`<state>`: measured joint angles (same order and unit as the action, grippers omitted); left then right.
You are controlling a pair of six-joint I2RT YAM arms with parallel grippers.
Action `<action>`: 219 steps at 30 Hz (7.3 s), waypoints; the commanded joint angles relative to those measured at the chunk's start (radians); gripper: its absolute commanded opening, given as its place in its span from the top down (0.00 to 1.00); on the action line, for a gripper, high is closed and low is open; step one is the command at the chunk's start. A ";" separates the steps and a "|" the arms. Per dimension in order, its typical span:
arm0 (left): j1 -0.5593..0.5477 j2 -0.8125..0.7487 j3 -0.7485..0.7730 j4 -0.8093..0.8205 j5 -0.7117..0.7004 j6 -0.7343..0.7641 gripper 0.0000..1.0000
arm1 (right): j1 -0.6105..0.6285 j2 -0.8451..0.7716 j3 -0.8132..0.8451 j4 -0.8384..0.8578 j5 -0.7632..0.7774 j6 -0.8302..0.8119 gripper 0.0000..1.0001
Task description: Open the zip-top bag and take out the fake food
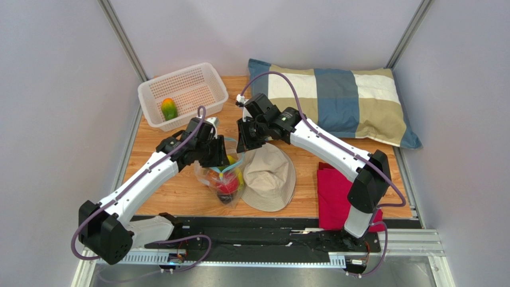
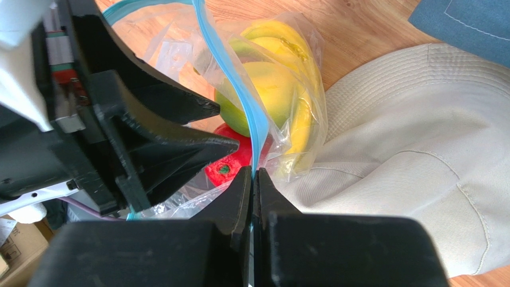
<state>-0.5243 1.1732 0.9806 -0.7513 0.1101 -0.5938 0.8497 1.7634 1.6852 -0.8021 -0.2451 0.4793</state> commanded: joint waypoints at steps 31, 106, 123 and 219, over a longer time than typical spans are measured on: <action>-0.011 0.148 -0.075 0.210 -0.242 -0.044 0.22 | 0.003 -0.047 0.019 0.024 -0.025 0.032 1.00; 0.580 0.942 0.814 0.149 -0.265 0.117 0.63 | -0.054 0.039 0.111 -0.115 -0.005 -0.076 1.00; 0.586 0.766 0.853 -0.071 -0.216 0.187 0.09 | -0.054 0.057 0.140 -0.100 -0.011 -0.070 1.00; -0.151 -0.259 -0.083 -0.033 -0.049 -0.070 1.00 | 0.043 -0.091 -0.055 -0.009 0.079 0.005 1.00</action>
<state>-0.6716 0.9844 0.8284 -0.6857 0.1341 -0.6987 0.8894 1.7077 1.6463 -0.8459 -0.1738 0.5182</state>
